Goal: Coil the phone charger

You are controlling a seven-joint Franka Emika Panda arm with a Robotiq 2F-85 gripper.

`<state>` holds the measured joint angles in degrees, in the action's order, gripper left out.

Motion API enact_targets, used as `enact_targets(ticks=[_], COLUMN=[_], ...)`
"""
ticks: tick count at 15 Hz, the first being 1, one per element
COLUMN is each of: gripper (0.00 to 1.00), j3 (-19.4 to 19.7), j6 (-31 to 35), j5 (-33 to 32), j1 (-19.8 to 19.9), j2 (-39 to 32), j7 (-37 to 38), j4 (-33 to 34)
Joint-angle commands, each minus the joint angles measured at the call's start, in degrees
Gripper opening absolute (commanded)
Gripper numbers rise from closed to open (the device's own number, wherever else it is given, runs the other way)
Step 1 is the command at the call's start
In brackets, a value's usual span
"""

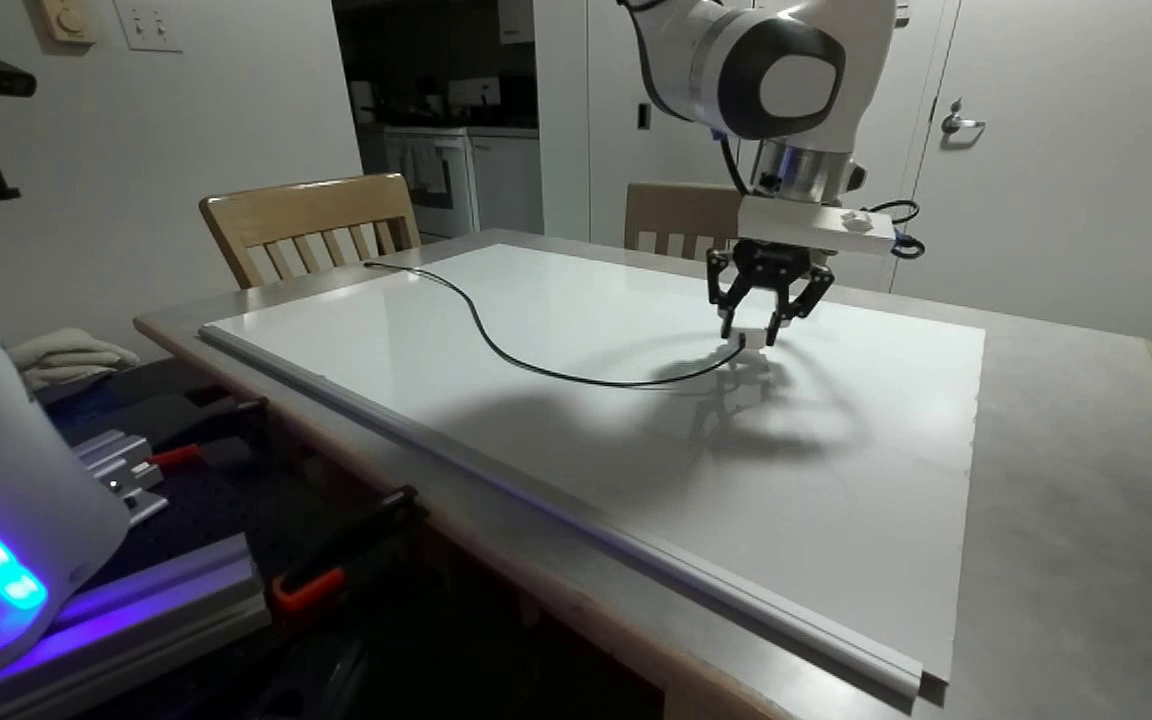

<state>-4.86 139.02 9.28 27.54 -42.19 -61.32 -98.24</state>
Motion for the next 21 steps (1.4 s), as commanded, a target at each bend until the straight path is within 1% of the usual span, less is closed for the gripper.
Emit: enact_targets(ticks=[1, 3, 4, 5, 9, 10, 15, 21], gripper=[0.27, 0.27, 0.27, 0.52, 0.52, 0.27, 0.27, 0.27], j3=[0.12, 0.03, 0.30, 0.83, 0.89, 0.96, 1.65, 1.96], j6=[-3.67, -4.78, -5.26, -3.09, -4.26, -4.35, -5.42, -6.49], j5=[-2.68, -3.74, -3.76, -1.75, -1.98, -2.21, -3.19, -5.84], j1=[-0.83, -1.06, -1.27, -1.67, -1.77, -1.88, -2.48, -4.83], j2=[-3.28, -4.08, -4.31, -3.00, -3.62, -3.61, -4.80, -5.80], j7=[-7.97, -12.94, -14.09, -11.33, -13.45, -13.59, -14.05, -15.28], j4=[5.31, 6.97, 7.57, 4.79, 6.26, 6.38, 8.35, 11.28])
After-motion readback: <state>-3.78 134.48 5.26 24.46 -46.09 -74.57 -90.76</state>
